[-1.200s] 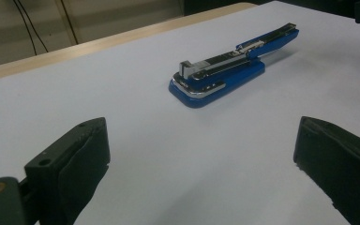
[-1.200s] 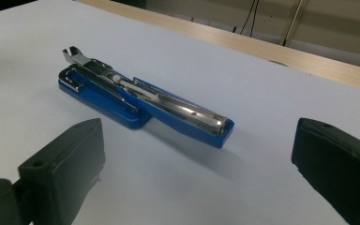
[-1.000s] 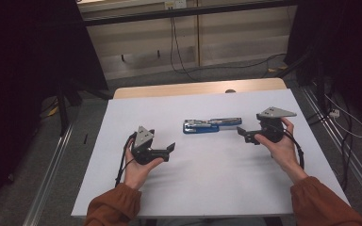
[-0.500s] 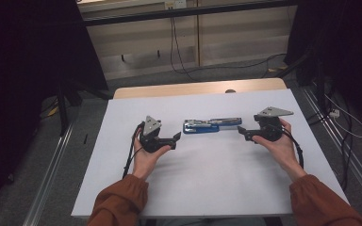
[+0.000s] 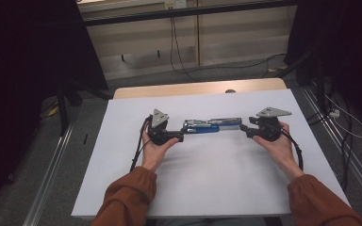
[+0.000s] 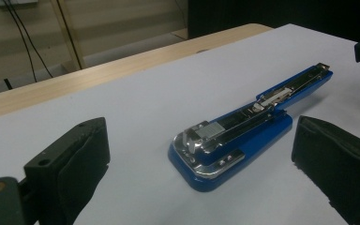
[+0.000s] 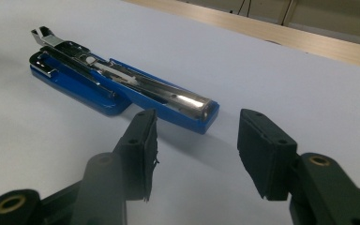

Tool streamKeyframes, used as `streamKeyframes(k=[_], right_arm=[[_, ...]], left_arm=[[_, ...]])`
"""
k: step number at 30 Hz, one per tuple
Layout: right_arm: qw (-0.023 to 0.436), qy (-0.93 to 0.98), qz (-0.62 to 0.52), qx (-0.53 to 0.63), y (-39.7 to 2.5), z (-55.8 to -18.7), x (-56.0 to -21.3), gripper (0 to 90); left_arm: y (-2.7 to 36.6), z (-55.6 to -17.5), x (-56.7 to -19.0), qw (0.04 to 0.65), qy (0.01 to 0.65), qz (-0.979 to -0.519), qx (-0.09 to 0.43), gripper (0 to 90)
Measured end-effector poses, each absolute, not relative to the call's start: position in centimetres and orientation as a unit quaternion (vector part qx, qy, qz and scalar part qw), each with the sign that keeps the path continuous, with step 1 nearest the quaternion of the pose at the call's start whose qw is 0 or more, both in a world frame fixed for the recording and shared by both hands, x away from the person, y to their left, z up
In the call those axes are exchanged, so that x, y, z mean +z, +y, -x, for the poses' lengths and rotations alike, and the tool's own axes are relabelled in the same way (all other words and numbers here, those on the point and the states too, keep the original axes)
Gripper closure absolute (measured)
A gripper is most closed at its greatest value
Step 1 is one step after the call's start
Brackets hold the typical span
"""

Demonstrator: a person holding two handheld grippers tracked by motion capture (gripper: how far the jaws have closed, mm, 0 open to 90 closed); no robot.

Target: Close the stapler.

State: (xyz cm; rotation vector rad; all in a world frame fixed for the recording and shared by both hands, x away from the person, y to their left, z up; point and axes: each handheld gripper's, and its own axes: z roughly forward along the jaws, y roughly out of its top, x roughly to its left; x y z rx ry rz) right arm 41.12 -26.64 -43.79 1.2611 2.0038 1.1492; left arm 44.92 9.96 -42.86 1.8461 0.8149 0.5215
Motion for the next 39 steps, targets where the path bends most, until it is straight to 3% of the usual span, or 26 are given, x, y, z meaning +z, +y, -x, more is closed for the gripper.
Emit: streamKeyframes(k=[5, 13, 16, 26, 37, 39], right_arm=[[0.251, 0.737, -0.461, 0.425, -26.51, -41.14, -43.93, 62.0], [0.25, 0.732, -0.455, 0.44, -26.76, -40.99, -43.72, 89.5], [0.245, 0.737, -0.453, 0.437, -26.73, -41.01, -43.87, 90.0], [0.24, 0.745, -0.45, 0.429, -26.58, -41.13, -44.22, 90.0], [0.239, 0.753, -0.445, 0.422, -26.51, -41.2, -44.33, 90.0], [0.239, 0.755, -0.443, 0.42, -26.42, -41.17, -44.4, 90.0]], left_arm=[[9.99, -45.08, -43.44, 0.486, 0.355, -0.774, 0.195, 4.6], [10.07, -45.2, -43.54, 0.484, 0.357, -0.775, 0.194, 5.1], [9.97, -45.16, -43.63, 0.48, 0.36, -0.778, 0.187, 7.6], [10.22, -45.71, -43.64, 0.509, 0.371, -0.757, 0.175, 38.9], [10.0, -45.67, -43.4, 0.516, 0.353, -0.765, 0.157, 88.3], [9.83, -45.67, -43.51, 0.512, 0.353, -0.767, 0.158, 90.0]])
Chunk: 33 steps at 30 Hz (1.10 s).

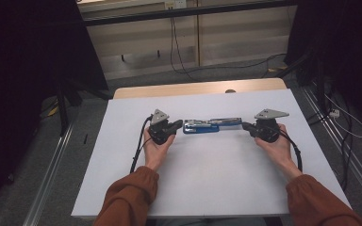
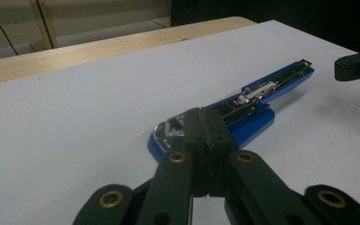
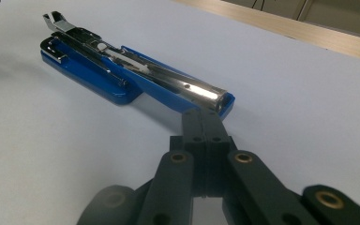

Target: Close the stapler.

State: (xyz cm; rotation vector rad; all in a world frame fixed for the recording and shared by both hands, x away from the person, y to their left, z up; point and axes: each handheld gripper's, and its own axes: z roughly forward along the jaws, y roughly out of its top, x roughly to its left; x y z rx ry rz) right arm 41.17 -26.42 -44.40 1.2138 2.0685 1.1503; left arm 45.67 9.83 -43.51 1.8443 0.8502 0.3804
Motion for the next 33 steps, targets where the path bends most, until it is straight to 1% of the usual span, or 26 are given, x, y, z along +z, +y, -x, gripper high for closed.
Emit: streamKeyframes(k=[1, 3, 6, 10, 12, 21, 33], right_arm=[[0.238, 0.756, -0.442, 0.42, -26.4, -41.2, -44.4, 90.0], [0.237, 0.756, -0.442, 0.419, -26.4, -41.2, -44.5, 90.0], [0.236, 0.759, -0.442, 0.416, -26.3, -41.2, -44.5, 90.0], [0.232, 0.761, -0.442, 0.414, -26.3, -41.2, -44.7, 90.0], [0.231, 0.764, -0.441, 0.412, -26.2, -41.2, -44.7, 90.0], [0.226, 0.767, -0.441, 0.407, -26.1, -41.3, -44.9, 90.0], [0.224, 0.772, -0.442, 0.397, -26.1, -41.4, -45.0, 90.0]], left_arm=[[9.8, -45.8, -43.6, 0.511, 0.353, -0.768, 0.157, 90.0], [9.6, -46.0, -43.9, 0.507, 0.354, -0.766, 0.172, 90.0], [9.2, -46.3, -44.2, 0.498, 0.355, -0.772, 0.172, 90.0], [8.8, -46.4, -44.7, 0.486, 0.339, -0.788, 0.167, 90.0], [8.7, -46.4, -45.0, 0.479, 0.327, -0.795, 0.177, 90.0], [8.3, -46.9, -45.6, 0.454, 0.318, -0.813, 0.177, 90.0], [7.4, -47.0, -45.9, 0.439, 0.309, -0.824, 0.181, 90.0]])
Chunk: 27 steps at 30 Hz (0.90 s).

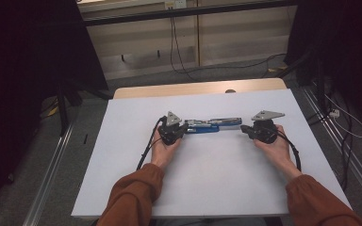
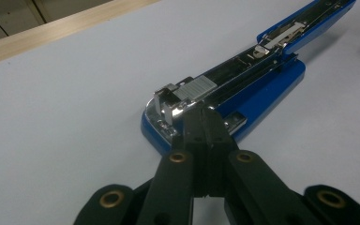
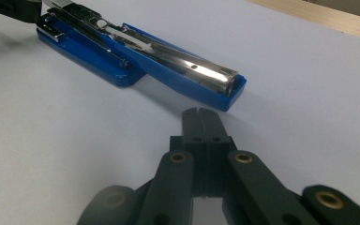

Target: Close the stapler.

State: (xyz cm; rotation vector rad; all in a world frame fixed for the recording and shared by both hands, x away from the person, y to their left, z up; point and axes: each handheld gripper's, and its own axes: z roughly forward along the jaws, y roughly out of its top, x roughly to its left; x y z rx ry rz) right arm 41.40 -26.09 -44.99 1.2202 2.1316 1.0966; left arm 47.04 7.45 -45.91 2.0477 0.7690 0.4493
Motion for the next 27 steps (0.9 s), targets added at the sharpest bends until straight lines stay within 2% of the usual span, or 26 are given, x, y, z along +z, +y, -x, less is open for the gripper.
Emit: streamKeyframes(k=[27], right_arm=[[0.232, 0.778, -0.468, 0.349, -26.4, -43.5, -45.5, 90.0]], left_arm=[[7.4, -47.5, -46.0, 0.444, 0.319, -0.82, 0.17, 90.0]])
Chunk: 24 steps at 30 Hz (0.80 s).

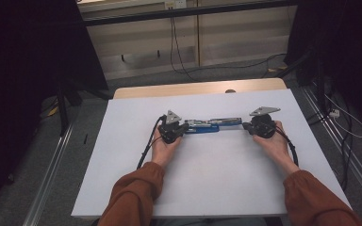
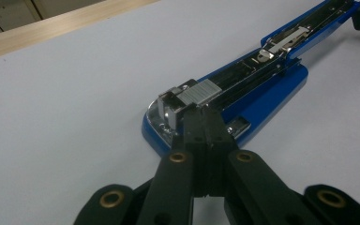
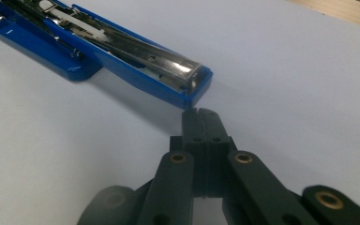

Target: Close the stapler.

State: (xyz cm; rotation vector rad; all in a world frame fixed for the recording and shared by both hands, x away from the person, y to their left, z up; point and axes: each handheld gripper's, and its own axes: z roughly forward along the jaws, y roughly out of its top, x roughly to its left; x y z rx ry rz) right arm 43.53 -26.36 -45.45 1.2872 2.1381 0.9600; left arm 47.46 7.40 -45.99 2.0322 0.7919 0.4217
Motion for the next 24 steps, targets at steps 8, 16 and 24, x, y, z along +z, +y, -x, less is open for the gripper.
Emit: streamKeyframes(k=[8, 16, 24], right_arm=[[0.224, 0.789, -0.467, 0.331, -26.1, -43.8, -45.7, 90.0], [0.221, 0.793, -0.462, 0.329, -25.6, -44.2, -45.7, 90.0], [0.227, 0.791, -0.456, 0.339, -25.2, -44.4, -45.4, 90.0]], left_arm=[[7.4, -47.4, -46.0, 0.441, 0.316, -0.822, 0.174, 90.0], [7.4, -47.4, -46.0, 0.443, 0.317, -0.821, 0.171, 90.0], [7.3, -47.4, -46.0, 0.443, 0.317, -0.82, 0.172, 90.0]])
